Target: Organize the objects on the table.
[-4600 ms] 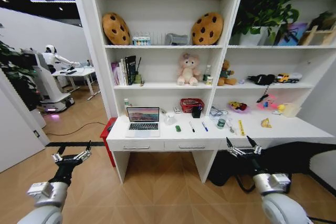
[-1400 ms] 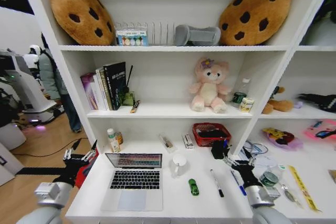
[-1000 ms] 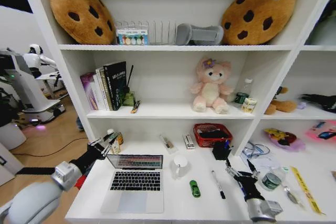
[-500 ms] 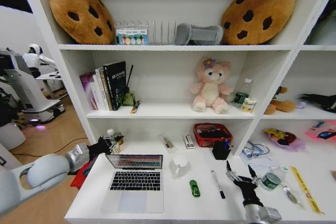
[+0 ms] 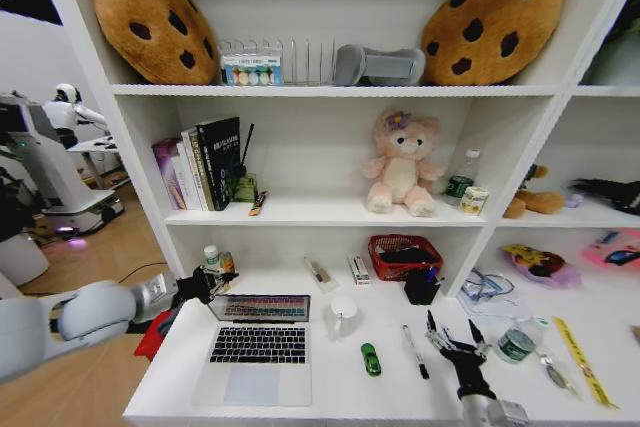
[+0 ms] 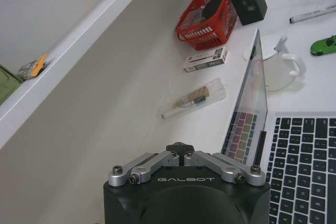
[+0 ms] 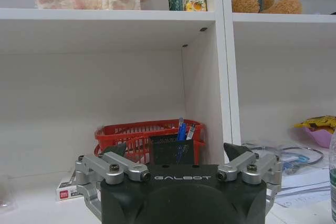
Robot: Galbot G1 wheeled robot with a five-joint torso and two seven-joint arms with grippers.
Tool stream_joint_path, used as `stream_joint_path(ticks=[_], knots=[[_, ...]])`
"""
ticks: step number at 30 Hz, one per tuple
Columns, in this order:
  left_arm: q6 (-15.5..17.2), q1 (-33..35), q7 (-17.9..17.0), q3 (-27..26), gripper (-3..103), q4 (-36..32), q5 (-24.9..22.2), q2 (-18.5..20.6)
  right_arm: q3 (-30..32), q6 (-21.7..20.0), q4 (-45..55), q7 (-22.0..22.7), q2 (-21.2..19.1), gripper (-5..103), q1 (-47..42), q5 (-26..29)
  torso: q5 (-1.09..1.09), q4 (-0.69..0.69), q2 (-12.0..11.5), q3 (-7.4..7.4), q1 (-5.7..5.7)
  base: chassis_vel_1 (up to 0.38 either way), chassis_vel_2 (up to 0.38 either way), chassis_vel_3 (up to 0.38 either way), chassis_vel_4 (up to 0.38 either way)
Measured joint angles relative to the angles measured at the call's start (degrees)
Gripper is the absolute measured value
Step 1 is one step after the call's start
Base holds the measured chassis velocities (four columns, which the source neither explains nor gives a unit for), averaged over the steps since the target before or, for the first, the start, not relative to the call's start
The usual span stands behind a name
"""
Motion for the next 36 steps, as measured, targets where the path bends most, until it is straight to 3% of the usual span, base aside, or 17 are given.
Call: stream_joint_path(ticks=[9,12,18,20,23,26,30,32,36], knots=[[0.3,0.2,-0.2,3.8,0,-2.4,2.1,-0.5,0.6,0.2,0.4,0.6,-0.4,100,0.1,0.5,-0.02,0.02,0.0,0.0,0.0,0.0,0.0,0.0,0.0],[1.2,-1.3,-1.3,6.1,0,-7.5,2.8,-2.1,0.6,0.2,0.2,1.1,-0.4,100,0.1,0.9,0.0,0.01,0.0,0.0,0.0,0.0,0.0,0.0,0.0],[1.9,-1.4,-2.7,9.3,0,-10.9,5.2,-4.3,0.3,-0.3,0.2,1.5,-0.3,100,0.8,0.7,0.0,0.01,0.0,-0.01,0.0,0.0,0.0,0.0,0.0],[2.1,-1.3,-3.7,13.1,0,-12.7,8.1,-6.4,0.4,-0.9,0.2,2.0,-0.4,100,1.4,0.8,0.0,0.01,0.0,-0.01,0.0,0.0,0.0,0.0,0.0],[2.1,-1.0,-4.2,14.5,0,-12.8,9.7,-7.5,0.5,-1.0,0.3,2.1,-0.4,100,1.5,0.8,0.0,0.01,0.0,-0.01,0.0,0.0,0.0,0.0,0.0],[2.1,0.0,-4.8,19.3,0,-12.1,14.7,-12.2,0.6,-1.4,1.0,2.2,-0.3,100,1.3,0.5,-0.01,0.01,0.0,-0.01,0.0,0.0,0.0,0.0,0.0],[2.0,0.2,-4.8,20.8,0,-11.5,15.8,-14.2,0.6,-1.6,1.4,2.2,-0.2,100,1.1,0.2,-0.01,0.01,0.0,-0.01,0.0,0.0,0.0,0.0,0.0],[2.0,0.6,-4.1,24.0,0,-10.0,17.9,-18.6,0.6,-2.1,2.2,2.2,0.1,100,0.8,-0.5,-0.01,0.01,0.0,-0.01,-0.01,0.0,0.0,0.0,0.0],[0.7,0.6,-3.3,27.8,0,-7.3,21.6,-22.2,0.4,-2.9,2.6,2.3,0.5,100,0.7,-1.4,-0.02,0.02,0.0,-0.01,-0.01,0.0,0.0,0.0,0.0]])
